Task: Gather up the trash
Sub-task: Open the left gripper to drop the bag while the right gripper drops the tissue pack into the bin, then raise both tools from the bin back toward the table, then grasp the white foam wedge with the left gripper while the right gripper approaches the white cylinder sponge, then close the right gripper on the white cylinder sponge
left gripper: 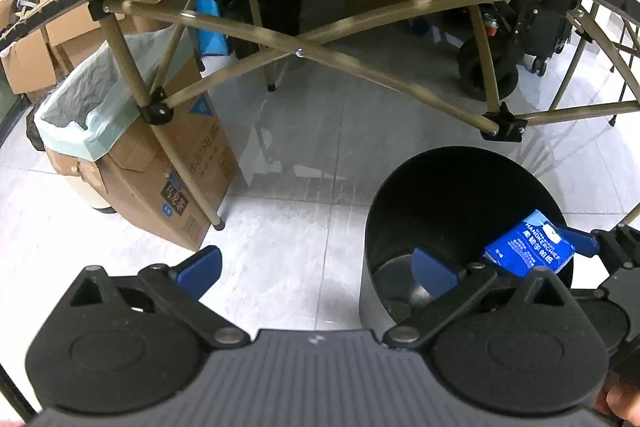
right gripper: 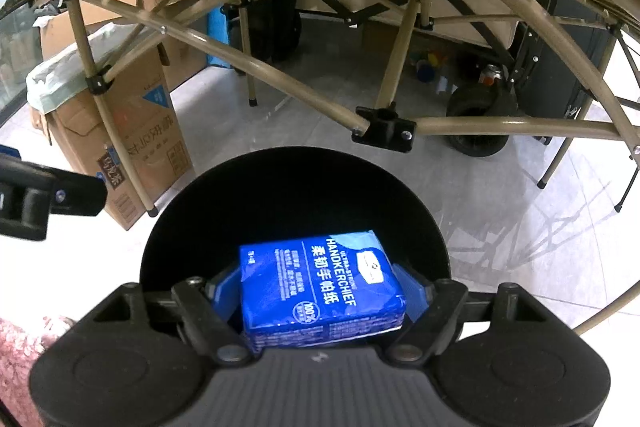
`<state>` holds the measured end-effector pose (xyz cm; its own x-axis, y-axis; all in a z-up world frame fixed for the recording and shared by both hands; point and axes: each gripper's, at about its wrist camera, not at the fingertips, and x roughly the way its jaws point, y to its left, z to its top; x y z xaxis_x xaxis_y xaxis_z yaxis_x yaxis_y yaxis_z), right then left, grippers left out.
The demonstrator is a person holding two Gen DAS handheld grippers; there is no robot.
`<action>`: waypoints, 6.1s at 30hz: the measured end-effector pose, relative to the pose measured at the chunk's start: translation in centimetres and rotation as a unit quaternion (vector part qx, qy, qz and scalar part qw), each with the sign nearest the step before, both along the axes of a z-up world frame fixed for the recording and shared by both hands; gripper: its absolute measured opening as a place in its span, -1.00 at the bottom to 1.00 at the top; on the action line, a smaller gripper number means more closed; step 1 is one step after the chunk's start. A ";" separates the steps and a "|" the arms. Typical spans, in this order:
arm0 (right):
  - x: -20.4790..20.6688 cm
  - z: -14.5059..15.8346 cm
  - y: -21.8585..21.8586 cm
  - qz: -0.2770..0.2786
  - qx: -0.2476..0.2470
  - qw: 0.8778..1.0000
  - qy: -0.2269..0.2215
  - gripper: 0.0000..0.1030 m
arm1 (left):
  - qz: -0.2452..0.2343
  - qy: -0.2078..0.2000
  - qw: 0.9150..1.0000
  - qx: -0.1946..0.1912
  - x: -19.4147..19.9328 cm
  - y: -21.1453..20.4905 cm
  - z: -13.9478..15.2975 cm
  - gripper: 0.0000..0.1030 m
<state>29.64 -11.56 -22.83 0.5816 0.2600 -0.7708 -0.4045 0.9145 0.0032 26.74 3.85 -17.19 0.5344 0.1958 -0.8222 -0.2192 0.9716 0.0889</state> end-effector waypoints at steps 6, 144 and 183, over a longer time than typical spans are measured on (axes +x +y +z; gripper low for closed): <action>0.1 0.1 -0.1 -0.005 0.001 1.000 0.001 1.00 | -0.002 -0.005 1.000 0.003 0.0 -0.3 0.2 1.00; 9.4 17.5 -7.3 -0.096 0.076 0.960 -0.251 1.00 | -0.006 -0.235 0.972 -0.025 12.7 0.4 12.3 -0.36; 10.2 17.0 -7.4 -0.106 0.093 0.964 -0.225 -0.13 | -0.017 -0.267 0.963 -0.006 9.0 1.0 13.7 -0.36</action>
<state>39.81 -18.93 -5.80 0.9017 0.2080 -0.3790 -0.2079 0.9773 0.0419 35.74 4.82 -3.44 0.8881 0.1618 -0.4303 -0.1977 0.9794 -0.0398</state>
